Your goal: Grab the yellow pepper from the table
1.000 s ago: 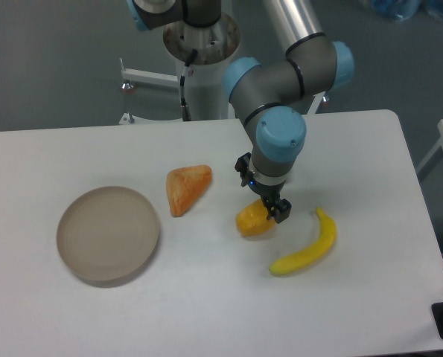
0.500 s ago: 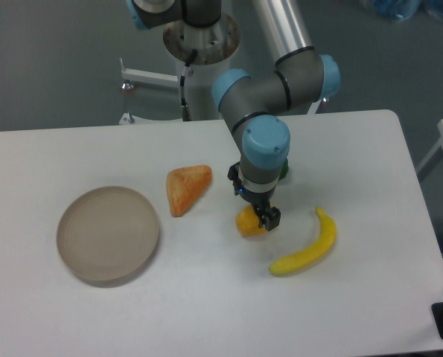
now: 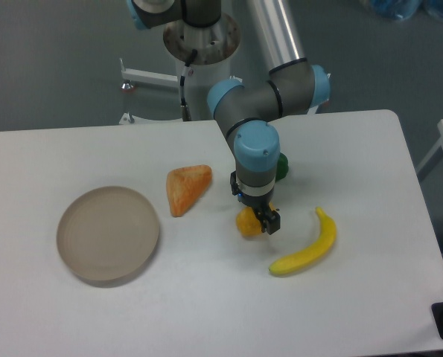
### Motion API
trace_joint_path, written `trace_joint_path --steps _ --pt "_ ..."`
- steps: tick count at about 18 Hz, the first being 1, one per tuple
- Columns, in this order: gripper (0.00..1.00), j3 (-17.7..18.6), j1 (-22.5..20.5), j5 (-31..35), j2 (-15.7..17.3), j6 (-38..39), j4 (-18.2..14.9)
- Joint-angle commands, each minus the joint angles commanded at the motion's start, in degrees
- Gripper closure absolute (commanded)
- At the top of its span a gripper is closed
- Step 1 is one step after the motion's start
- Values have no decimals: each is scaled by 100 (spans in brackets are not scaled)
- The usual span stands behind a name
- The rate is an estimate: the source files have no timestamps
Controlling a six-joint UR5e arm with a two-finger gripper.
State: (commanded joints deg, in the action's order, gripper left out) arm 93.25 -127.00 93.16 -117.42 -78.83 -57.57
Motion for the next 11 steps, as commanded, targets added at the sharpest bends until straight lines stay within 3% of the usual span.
trace_joint_path --steps 1,2,4,7,9,11 --pt "46 -44 0 9 9 52 -17" --pt "63 -35 0 17 17 52 -35" --pt "64 -122 -9 44 17 44 -79" --pt "69 -307 -53 70 105 44 -438" --pt "71 -561 -105 79 114 78 -807" --pt "72 -1096 -193 79 88 140 -1631"
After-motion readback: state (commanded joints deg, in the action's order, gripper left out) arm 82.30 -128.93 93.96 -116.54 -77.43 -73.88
